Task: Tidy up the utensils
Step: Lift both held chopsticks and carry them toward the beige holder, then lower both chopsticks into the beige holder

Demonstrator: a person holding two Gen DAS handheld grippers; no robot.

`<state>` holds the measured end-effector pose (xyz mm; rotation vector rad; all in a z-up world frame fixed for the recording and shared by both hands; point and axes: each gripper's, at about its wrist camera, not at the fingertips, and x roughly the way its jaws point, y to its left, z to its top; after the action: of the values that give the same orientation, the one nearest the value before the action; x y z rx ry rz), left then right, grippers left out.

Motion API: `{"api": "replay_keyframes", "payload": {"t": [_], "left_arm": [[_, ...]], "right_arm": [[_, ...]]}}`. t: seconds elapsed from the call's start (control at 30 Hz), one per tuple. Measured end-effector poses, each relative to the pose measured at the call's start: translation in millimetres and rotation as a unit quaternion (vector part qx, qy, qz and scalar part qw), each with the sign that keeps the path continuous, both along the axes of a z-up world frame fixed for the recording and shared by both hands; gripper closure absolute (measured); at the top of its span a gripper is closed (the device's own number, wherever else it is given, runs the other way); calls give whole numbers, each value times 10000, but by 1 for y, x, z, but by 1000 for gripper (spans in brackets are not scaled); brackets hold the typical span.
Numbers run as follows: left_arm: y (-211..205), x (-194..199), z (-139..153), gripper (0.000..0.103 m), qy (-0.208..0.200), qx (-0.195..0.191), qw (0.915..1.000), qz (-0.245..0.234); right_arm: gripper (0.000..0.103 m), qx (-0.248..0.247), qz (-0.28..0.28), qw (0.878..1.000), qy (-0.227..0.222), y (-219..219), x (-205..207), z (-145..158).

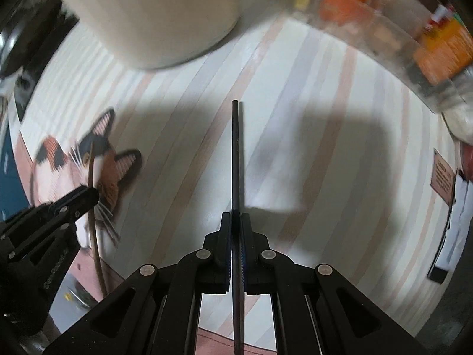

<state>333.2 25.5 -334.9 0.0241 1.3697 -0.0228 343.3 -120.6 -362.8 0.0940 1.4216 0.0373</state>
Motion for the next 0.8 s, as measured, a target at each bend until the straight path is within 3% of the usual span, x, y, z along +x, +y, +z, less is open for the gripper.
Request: {"api": "replay_keyframes", "payload": {"t": [0.43,0.63,0.8], "left_arm": [[2,-6,101,99,-1210,-378,9918,-179],[10,-3,161,99,-1923,-456,9801,-160],[14,14,222,99,-2464,-691,9667,-96]], "right_arm": [[99,512,-339,9880,-1417,-19,-19,98],[99,746,-438,9721,-2179,-21,-14,155],[100,1059,-388,9503,-2902,-23,-3,229]]}}
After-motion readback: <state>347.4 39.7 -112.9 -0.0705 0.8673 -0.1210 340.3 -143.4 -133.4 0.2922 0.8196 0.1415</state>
